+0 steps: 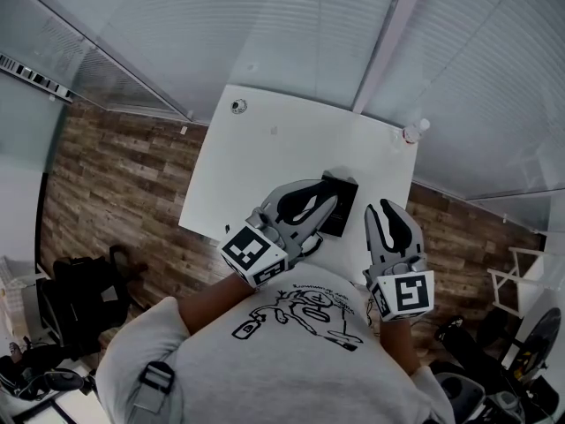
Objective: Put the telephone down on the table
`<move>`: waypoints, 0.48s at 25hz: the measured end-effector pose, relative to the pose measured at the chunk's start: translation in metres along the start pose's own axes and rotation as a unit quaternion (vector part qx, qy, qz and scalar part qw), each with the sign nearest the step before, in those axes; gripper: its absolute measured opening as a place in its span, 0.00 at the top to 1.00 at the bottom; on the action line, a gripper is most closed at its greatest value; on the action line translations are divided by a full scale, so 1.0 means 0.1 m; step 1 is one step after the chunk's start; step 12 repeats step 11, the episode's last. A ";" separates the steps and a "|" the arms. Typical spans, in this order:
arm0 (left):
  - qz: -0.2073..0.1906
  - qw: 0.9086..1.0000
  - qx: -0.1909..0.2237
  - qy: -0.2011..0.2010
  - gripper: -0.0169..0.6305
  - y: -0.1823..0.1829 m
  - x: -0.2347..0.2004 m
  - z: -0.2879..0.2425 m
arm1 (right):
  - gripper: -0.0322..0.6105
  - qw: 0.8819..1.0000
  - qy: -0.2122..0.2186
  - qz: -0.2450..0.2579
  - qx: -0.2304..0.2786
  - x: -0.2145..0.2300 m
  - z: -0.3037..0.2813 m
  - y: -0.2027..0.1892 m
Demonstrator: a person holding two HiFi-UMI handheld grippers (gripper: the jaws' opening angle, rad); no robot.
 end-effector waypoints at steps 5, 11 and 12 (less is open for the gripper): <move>0.001 1.000 0.002 0.004 0.85 -0.03 -0.01 0.02 | 0.82 1.000 0.000 0.003 0.000 -0.03 0.01 0.01; 0.009 1.000 0.002 0.004 0.85 -0.07 -0.01 0.03 | 0.82 1.000 0.002 0.001 -0.002 -0.04 0.02 -0.02; 0.009 1.000 0.002 0.004 0.85 -0.07 -0.01 0.03 | 0.82 1.000 0.002 0.001 -0.002 -0.04 0.02 -0.02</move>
Point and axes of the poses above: the fingertips, and each gripper's own axes: z backward along the fingers, x to its right, y out of its top, the point moved 7 cm from there along z, backward along the fingers, and after that the axes turned 10 degrees about -x, right-handed, at the moved point
